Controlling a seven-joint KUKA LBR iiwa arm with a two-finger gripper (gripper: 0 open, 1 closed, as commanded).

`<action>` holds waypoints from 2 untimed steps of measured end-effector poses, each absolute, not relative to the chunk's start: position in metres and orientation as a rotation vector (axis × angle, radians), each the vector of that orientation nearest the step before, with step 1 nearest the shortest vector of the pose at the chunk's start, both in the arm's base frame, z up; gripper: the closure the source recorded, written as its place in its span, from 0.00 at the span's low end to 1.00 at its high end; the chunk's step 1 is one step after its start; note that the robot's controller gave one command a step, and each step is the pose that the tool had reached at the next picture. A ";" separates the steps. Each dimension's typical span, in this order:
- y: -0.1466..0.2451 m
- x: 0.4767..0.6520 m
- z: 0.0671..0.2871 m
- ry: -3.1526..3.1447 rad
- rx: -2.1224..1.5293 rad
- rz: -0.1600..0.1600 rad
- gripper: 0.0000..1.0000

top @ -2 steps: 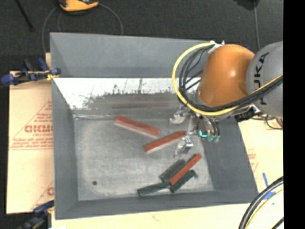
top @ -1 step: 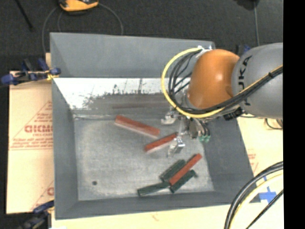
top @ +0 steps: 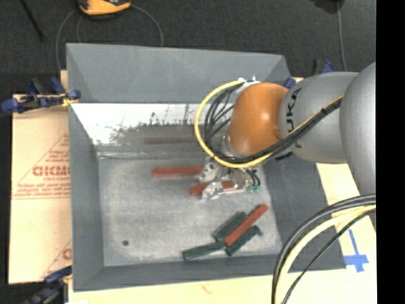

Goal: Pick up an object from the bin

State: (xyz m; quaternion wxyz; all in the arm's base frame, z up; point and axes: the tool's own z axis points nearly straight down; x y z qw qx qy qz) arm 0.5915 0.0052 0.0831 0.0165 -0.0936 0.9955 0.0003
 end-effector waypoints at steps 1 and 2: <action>0.005 0.592 0.083 3.095 -0.291 0.001 1.00; -0.011 0.578 0.267 3.114 -0.337 -0.003 1.00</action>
Offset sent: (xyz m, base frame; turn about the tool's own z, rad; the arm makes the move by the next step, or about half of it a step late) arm -0.0149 -0.0146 0.1791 -0.0317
